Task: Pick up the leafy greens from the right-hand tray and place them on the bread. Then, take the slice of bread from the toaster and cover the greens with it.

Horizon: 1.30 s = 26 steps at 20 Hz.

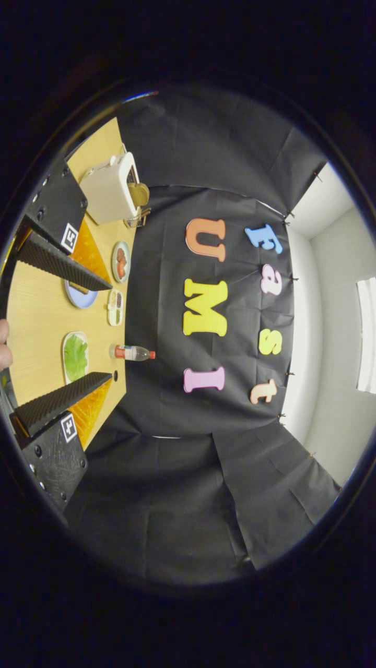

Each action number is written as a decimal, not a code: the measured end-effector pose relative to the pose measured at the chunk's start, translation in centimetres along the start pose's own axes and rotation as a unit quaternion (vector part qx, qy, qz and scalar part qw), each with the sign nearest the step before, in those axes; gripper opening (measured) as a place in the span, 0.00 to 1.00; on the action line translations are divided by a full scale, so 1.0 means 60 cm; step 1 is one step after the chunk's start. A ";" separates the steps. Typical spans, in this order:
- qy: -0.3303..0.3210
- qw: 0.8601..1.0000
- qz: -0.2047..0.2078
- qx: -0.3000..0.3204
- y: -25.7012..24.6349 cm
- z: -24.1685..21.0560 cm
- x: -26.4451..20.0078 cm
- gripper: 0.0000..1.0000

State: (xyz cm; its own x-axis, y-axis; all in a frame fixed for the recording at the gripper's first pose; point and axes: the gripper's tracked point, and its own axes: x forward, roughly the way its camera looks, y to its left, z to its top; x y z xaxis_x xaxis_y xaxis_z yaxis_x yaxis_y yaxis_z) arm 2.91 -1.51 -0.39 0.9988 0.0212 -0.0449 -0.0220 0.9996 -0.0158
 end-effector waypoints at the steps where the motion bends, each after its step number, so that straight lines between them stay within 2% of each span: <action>1: 0.007 1.000 0.001 -0.003 -0.003 -0.003 0.011 0.95; 6: 0.038 0.999 0.006 -0.024 -0.024 -0.015 0.077 0.95; 11: 0.084 0.995 0.013 -0.042 -0.050 -0.046 0.181 0.95; 16: 0.162 0.986 0.025 -0.045 -0.074 -0.133 0.294 0.95; 20: 0.230 0.971 0.036 -0.050 -0.085 -0.223 0.371 0.96; 23: 0.260 0.963 0.034 -0.064 -0.097 -0.272 0.408 0.96; 26: 0.287 0.956 0.036 -0.047 -0.106 -0.314 0.419 0.96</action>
State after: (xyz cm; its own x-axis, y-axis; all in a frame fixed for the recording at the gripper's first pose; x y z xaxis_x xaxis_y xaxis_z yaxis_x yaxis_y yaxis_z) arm 27.30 -7.64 -20.26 0.8066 0.0496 -0.5890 -0.1195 0.9896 -0.0803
